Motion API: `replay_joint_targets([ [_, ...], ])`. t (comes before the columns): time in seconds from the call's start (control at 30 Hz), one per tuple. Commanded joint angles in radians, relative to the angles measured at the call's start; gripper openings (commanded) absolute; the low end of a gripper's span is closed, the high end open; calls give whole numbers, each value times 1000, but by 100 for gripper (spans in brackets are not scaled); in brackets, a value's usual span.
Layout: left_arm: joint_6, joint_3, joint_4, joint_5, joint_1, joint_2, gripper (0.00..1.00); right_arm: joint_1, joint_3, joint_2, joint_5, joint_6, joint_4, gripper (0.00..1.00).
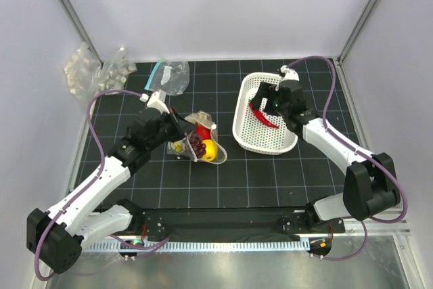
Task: Place the food in the zip-top bag and seal the zipper
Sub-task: Pick up the fake vegetable from the bin.
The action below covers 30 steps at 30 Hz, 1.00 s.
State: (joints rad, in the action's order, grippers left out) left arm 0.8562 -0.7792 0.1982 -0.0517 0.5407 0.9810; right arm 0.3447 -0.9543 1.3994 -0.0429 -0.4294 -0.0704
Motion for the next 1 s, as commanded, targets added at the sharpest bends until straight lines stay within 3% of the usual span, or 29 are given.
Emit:
replay_joint_targets([
  [0.0, -11, -9, -63, -22, -5, -4, 4, -1, -47, 0, -44, 3, 15, 93],
  [0.27, -11, -9, -66, -22, -5, 4, 4, -1, 66, -14, -140, 46, 201, 99],
  [0.67, -13, -9, -69, -25, -5, 8, 4, -1, -55, 205, -83, 144, 138, 99],
  [0.97, -20, -8, -63, -16, -5, -13, 4, 0, -222, 478, -258, 158, -6, 99],
])
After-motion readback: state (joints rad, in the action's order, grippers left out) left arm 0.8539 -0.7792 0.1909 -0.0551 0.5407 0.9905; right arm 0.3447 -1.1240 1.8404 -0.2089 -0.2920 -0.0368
